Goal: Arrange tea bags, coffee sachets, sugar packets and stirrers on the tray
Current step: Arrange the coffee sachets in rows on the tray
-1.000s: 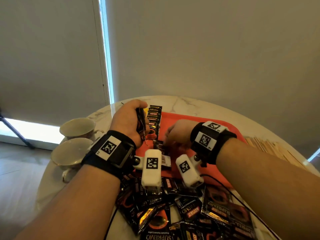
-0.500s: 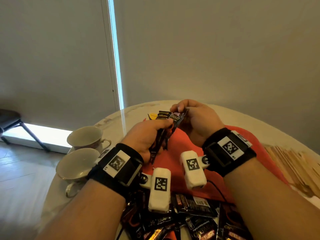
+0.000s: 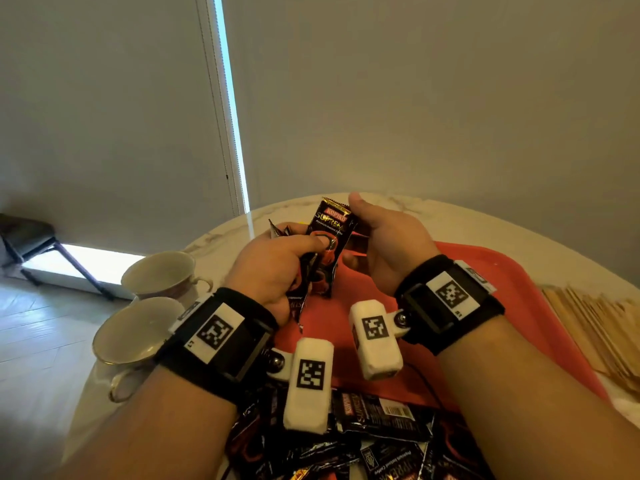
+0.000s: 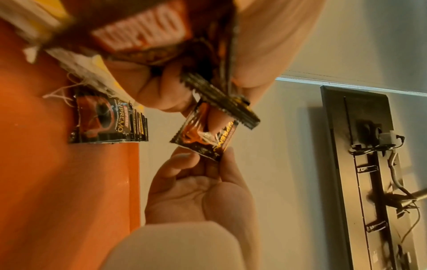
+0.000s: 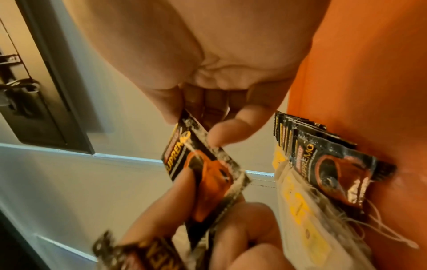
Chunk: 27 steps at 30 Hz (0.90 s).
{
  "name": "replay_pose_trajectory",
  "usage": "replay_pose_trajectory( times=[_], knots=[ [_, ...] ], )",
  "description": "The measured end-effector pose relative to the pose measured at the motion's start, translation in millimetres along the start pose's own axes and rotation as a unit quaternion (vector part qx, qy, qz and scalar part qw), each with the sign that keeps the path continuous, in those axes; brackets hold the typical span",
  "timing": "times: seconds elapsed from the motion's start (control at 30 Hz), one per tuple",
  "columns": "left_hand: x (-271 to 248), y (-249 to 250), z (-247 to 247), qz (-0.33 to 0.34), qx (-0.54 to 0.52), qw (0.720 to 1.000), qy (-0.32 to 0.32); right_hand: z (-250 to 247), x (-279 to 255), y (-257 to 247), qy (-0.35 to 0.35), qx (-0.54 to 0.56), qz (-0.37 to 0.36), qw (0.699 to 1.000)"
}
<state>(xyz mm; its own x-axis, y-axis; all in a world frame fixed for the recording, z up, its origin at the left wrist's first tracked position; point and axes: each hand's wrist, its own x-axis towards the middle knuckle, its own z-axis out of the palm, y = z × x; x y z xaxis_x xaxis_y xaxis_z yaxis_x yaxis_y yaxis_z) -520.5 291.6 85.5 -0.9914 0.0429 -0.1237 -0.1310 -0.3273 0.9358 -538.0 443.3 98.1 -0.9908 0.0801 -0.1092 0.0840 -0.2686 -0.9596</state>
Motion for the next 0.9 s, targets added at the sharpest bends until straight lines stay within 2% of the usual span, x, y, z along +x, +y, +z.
replay_pose_trajectory(
  times=[0.07, 0.2, 0.23, 0.37, 0.47, 0.53, 0.6, 0.9],
  knots=[
    [0.9, -0.1, 0.5, -0.006, -0.005, 1.000, 0.013, 1.2, -1.7, 0.3, -0.009, -0.009, -0.003, 1.000],
    [3.0, -1.2, -1.6, -0.032, -0.019, 0.999, 0.027, -0.9, -7.8, -1.0, -0.093, -0.079, 0.013, 0.992],
    [3.1, -1.0, -2.1, -0.036, -0.023, 0.999, 0.029, -1.1, -8.3, -0.5, -0.096, -0.085, 0.012, 0.992],
    [-1.3, 4.5, -0.8, -0.021, -0.062, 0.997, 0.051, -6.5, -3.5, 1.3, -0.023, -0.080, -0.001, 0.997],
    [0.6, 9.5, -7.4, -0.014, -0.091, 0.992, 0.090, -17.0, 2.1, 13.7, 0.019, -0.093, 0.050, 0.994],
    [4.7, 9.2, -12.9, -0.016, -0.099, 0.989, 0.107, -19.8, 3.4, 23.4, 0.017, -0.136, 0.108, 0.985],
    [6.7, 9.5, -15.1, -0.017, -0.102, 0.988, 0.114, -19.7, 4.8, 28.0, 0.016, -0.189, 0.137, 0.972],
    [6.6, 13.4, -16.0, -0.032, -0.110, 0.988, 0.100, -3.8, 10.7, 25.9, 0.029, -0.272, 0.153, 0.950]
  ],
)
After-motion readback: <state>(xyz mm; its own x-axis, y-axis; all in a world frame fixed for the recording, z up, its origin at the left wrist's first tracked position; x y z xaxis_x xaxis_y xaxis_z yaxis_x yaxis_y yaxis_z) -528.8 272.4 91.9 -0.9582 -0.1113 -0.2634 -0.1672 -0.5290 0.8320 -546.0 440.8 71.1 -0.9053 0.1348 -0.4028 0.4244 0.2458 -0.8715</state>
